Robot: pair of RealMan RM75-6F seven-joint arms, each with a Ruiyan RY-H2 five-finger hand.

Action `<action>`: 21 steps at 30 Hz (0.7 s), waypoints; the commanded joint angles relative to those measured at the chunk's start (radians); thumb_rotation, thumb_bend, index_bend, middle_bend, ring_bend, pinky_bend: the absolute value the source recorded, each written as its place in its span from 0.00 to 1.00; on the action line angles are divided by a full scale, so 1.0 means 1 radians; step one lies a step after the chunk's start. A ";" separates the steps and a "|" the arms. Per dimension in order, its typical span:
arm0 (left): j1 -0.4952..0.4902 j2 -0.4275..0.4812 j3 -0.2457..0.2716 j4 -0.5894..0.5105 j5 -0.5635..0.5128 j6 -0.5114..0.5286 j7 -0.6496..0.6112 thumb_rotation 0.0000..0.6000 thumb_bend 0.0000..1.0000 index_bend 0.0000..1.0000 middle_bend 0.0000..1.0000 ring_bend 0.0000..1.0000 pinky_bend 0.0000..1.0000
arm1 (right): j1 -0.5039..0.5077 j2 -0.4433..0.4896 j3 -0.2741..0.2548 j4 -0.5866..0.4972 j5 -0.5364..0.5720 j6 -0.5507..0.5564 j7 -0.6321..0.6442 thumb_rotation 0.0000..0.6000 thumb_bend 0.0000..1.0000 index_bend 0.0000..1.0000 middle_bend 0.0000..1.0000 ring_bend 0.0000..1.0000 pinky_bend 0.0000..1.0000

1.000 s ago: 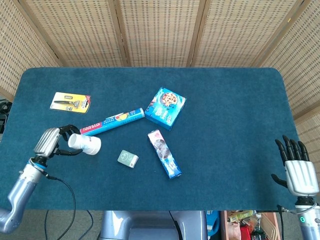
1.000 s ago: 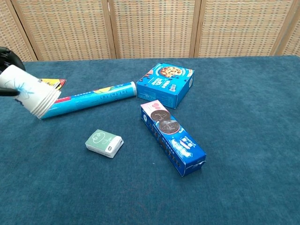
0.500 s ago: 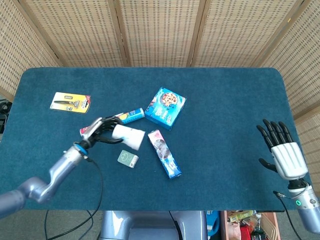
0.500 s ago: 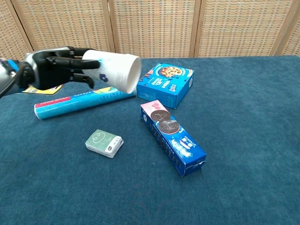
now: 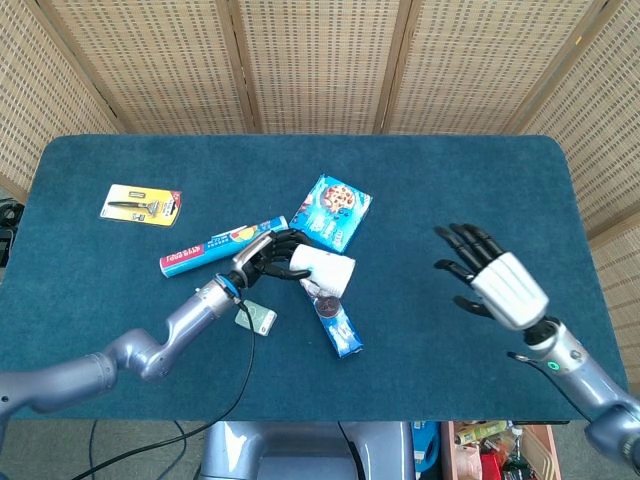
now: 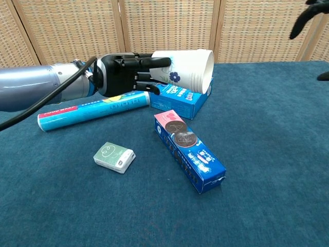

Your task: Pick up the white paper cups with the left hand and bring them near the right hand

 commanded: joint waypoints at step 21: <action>-0.088 -0.124 -0.059 0.084 -0.049 -0.106 0.024 1.00 0.12 0.49 0.50 0.47 0.54 | 0.268 -0.142 -0.010 0.055 -0.059 -0.102 -0.061 1.00 0.20 0.46 0.17 0.00 0.33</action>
